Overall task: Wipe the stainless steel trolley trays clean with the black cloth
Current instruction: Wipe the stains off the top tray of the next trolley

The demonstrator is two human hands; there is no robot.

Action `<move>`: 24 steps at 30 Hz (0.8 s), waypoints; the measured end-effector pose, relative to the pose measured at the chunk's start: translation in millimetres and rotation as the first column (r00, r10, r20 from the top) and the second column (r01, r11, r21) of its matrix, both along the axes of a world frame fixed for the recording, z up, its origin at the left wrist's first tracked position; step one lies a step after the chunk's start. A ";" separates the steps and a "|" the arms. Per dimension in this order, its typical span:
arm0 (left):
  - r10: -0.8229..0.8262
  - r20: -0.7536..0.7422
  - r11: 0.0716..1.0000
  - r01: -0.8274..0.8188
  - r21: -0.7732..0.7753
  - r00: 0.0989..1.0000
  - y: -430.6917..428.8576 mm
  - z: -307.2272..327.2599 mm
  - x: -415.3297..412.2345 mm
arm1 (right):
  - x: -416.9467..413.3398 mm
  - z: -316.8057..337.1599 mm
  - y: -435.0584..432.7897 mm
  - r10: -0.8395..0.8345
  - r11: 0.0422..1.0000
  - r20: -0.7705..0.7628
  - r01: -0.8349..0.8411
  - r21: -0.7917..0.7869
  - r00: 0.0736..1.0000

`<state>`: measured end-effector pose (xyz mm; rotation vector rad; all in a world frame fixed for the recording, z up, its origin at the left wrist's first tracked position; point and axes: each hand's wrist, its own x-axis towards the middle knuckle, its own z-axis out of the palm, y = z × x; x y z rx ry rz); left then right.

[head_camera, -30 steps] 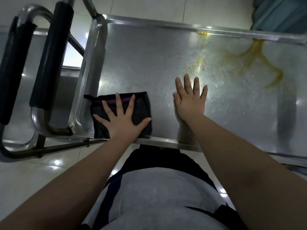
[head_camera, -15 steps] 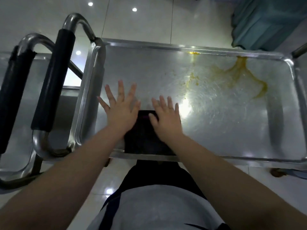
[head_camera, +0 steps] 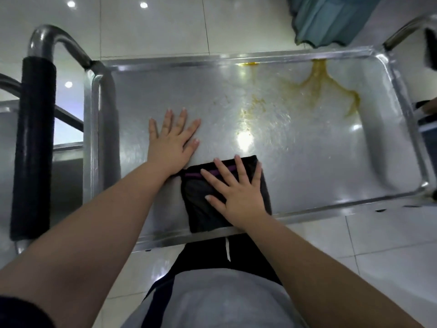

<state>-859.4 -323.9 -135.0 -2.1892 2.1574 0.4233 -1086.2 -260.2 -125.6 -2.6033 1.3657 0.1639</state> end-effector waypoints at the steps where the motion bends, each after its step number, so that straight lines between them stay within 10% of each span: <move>1: -0.002 -0.007 1.000 0.002 -0.009 1.000 0.7 -0.2 0.4 | -22.6 -1.5 -5.7 -0.026 1.000 -0.002 0.026 -0.017 1.000; 7: 0.019 0.015 0.999 -0.018 -0.041 1.000 1.5 -4.2 -3.3 | -156.4 3.2 -41.8 -0.215 0.977 -0.125 0.215 -0.011 0.969; 18: 0.022 0.008 0.998 -0.021 -0.059 1.000 0.8 -7.6 -1.2 | -5.1 2.2 3.4 0.021 0.999 -0.019 -0.022 -0.026 1.000; 24: 0.027 0.019 0.999 -0.026 -0.040 0.999 2.1 -10.2 -2.2 | -130.0 4.8 -29.9 -0.335 0.941 -0.156 0.338 -0.006 0.929</move>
